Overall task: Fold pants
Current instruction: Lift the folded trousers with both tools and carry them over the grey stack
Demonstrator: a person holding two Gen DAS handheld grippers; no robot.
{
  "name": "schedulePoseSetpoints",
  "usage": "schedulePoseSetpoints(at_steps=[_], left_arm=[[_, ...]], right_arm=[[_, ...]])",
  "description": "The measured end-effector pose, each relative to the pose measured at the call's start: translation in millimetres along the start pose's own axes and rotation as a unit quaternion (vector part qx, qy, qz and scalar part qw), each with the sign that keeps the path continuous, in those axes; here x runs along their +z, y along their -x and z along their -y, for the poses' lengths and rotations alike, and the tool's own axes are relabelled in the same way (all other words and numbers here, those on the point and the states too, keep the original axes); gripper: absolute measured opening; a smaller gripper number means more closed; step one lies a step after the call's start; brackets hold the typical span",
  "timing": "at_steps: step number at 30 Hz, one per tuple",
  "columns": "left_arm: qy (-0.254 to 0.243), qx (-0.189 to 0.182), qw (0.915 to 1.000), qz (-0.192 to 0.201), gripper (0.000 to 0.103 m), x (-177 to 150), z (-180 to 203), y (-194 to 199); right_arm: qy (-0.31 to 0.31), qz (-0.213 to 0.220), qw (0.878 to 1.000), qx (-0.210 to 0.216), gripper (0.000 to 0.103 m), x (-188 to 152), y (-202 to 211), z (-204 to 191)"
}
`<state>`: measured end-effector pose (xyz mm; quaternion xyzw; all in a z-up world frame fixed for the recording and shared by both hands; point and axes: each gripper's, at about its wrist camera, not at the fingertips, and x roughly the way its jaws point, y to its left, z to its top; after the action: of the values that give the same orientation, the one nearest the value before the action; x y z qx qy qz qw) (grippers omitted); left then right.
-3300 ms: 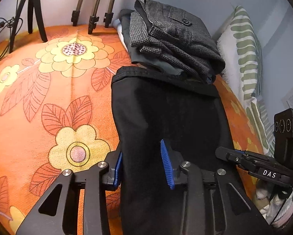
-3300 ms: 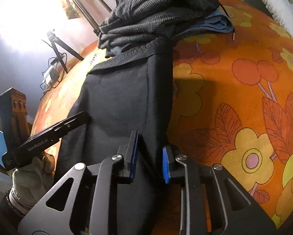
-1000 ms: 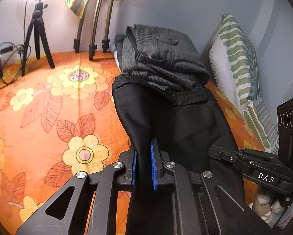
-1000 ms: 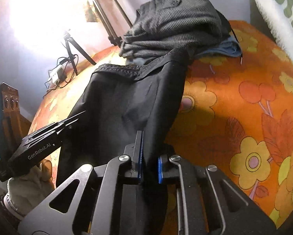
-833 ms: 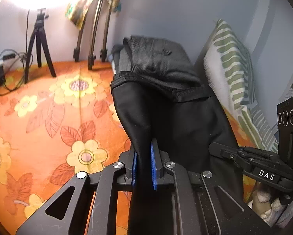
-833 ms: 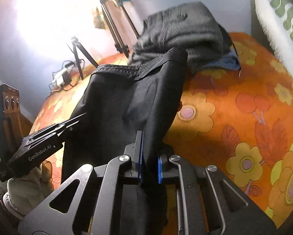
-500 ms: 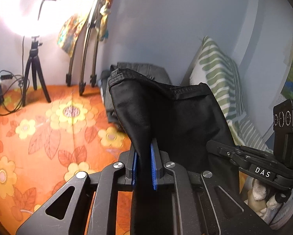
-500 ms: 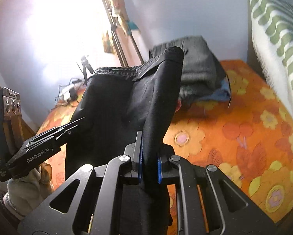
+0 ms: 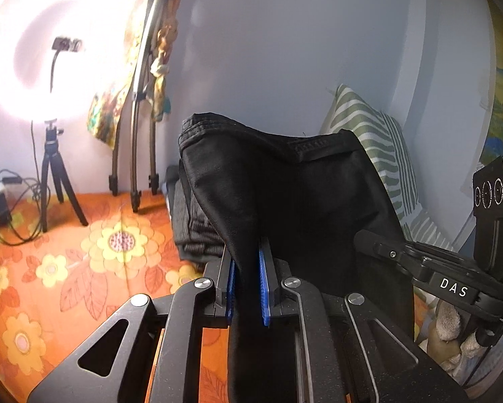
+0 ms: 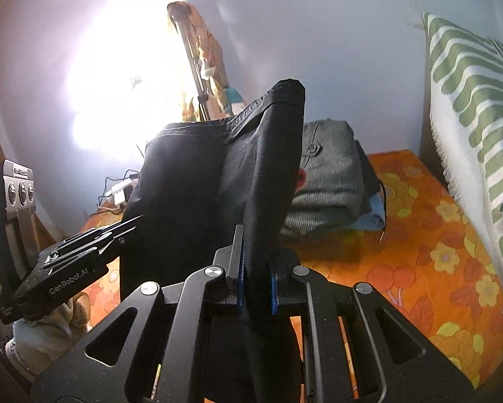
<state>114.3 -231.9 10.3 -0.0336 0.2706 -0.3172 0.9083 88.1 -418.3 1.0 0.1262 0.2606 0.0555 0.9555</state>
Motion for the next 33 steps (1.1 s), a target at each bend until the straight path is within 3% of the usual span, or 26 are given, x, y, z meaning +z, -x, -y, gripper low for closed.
schedulePoseSetpoints(at_steps=[8,17,26,33], left_arm=[[-0.006,-0.003,1.0,0.007,0.01,13.6,1.0,-14.4],[-0.003,-0.003,1.0,0.007,0.01,44.2,-5.9,-57.6],[-0.014,0.013,0.9998,0.007,0.01,88.6,-16.2,-128.9],[-0.003,0.032,0.9994,-0.009,0.01,93.7,-35.9,-187.0]], right_arm=[[-0.008,0.005,1.0,0.001,0.011,13.2,-13.7,14.1],[0.011,0.014,1.0,-0.006,0.011,57.5,-46.9,36.1],[0.011,-0.002,1.0,-0.007,0.011,115.8,-112.4,76.0],[0.0,-0.029,1.0,0.0,0.011,137.6,-171.8,107.8]])
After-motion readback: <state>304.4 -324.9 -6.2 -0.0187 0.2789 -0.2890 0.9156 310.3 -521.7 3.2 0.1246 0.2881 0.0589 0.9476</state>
